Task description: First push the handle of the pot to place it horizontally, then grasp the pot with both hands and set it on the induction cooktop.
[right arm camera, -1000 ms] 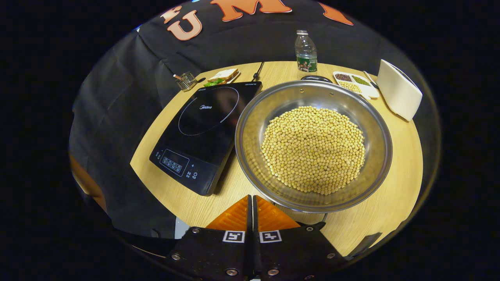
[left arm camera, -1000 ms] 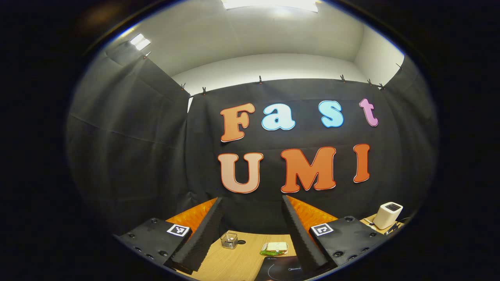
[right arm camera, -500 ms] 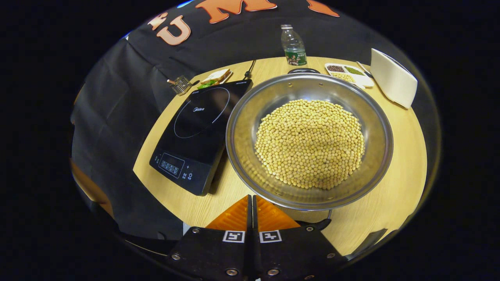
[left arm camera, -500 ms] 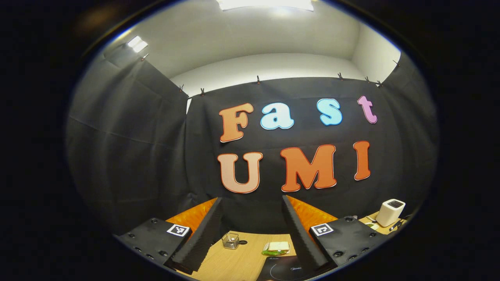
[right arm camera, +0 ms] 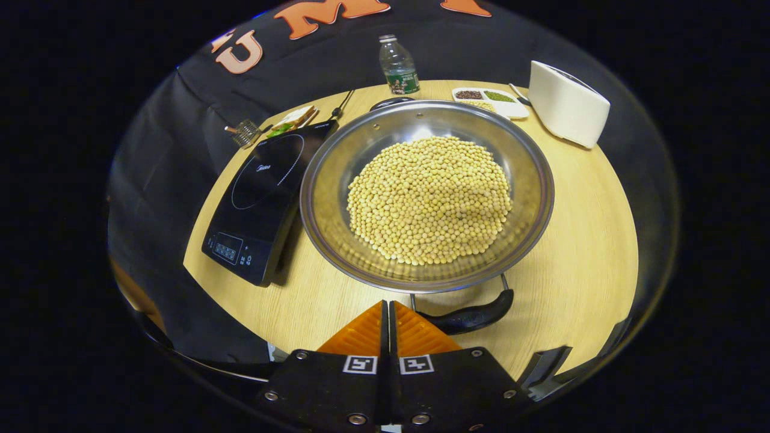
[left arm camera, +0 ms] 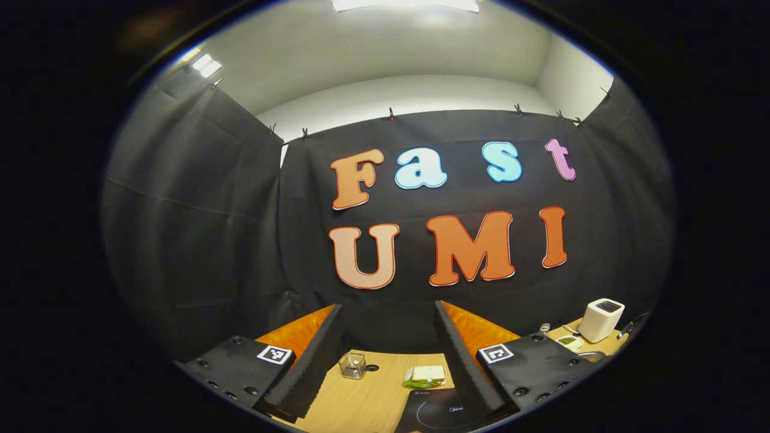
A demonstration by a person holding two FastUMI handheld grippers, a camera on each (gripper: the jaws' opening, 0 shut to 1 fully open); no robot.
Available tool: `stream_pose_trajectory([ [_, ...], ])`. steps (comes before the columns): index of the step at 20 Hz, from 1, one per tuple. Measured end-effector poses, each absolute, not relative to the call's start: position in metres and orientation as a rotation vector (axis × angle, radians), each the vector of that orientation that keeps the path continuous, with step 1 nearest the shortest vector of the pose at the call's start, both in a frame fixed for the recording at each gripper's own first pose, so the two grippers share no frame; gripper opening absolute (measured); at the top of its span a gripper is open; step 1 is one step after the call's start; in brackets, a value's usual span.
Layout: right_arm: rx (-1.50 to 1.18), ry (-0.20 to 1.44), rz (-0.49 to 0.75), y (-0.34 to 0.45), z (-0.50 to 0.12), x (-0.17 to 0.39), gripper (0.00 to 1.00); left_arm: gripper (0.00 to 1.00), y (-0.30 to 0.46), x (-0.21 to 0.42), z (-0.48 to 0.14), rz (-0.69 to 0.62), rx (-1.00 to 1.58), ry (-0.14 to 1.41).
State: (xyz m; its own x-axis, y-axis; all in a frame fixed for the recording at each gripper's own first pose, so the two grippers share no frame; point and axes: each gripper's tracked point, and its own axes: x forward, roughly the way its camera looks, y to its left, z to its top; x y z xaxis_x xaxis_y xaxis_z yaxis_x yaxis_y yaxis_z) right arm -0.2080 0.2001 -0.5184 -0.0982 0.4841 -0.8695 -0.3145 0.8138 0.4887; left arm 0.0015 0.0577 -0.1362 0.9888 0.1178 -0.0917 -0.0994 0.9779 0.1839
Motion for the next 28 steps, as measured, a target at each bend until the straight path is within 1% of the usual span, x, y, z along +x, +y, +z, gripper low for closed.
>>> stream_pose_trajectory([
  [5,0.148,1.556,0.659,0.193,-0.526,-0.203,0.00,0.97,0.057,0.002,-0.142,0.098,0.163,0.121],
  [16,0.206,1.618,0.569,0.170,-0.547,-0.182,0.00,0.97,0.074,0.001,-0.160,0.120,0.168,0.153],
  [25,0.238,1.629,0.470,0.146,-0.567,-0.154,0.00,0.97,0.067,0.001,-0.150,0.111,0.181,0.129],
  [28,0.173,1.653,0.389,0.123,-0.592,-0.151,0.00,0.97,0.063,0.000,-0.145,0.105,0.180,0.117],
])
